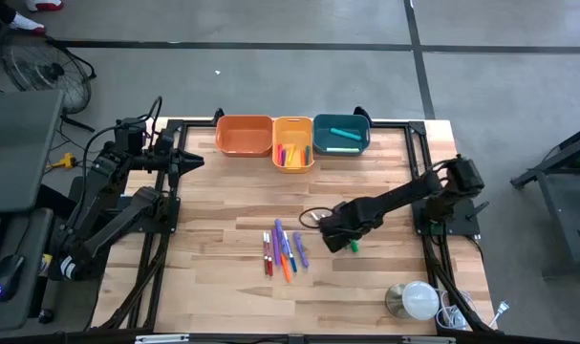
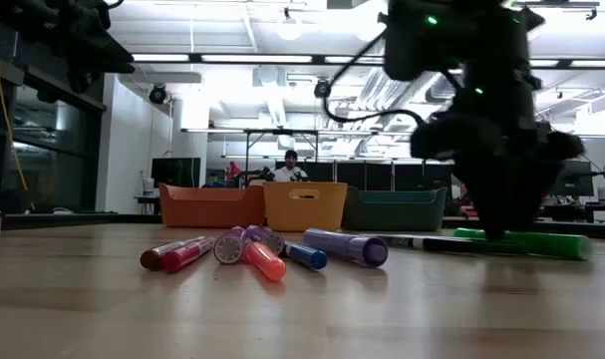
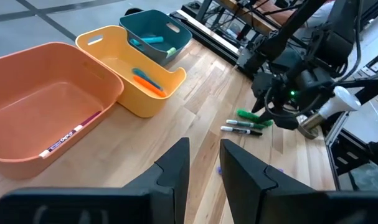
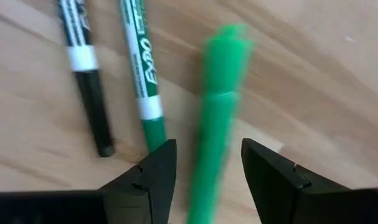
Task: Pick & Place Markers
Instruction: Put the green highlighter into the blue bin
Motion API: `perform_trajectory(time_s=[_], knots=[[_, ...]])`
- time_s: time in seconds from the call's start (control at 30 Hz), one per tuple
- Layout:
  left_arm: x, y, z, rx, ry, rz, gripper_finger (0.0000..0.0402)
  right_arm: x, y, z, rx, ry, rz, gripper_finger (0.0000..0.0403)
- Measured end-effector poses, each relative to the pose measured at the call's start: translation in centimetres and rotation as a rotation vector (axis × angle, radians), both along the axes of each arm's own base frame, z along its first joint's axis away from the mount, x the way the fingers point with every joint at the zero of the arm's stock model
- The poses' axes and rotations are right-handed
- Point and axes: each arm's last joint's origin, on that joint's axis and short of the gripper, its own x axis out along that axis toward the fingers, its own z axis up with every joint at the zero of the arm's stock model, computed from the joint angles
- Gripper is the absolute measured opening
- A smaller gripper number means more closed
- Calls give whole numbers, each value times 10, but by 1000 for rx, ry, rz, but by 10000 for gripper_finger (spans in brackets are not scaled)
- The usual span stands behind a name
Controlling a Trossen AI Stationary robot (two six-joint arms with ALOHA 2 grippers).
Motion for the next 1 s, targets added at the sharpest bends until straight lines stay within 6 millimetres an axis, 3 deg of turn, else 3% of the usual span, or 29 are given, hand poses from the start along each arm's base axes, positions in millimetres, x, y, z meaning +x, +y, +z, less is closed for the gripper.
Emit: perform_trajectory(time_s=[0.3,0.73,1.0], knots=[[0,0,0,2,5,9,88,-33,-6,-16,28,-53,-4,131],[0,0,0,-6,4,12,88,-32,-6,-18,12,-76,72,84],[0,0,0,-6,4,12,88,-32,-6,-18,12,-77,83,77]])
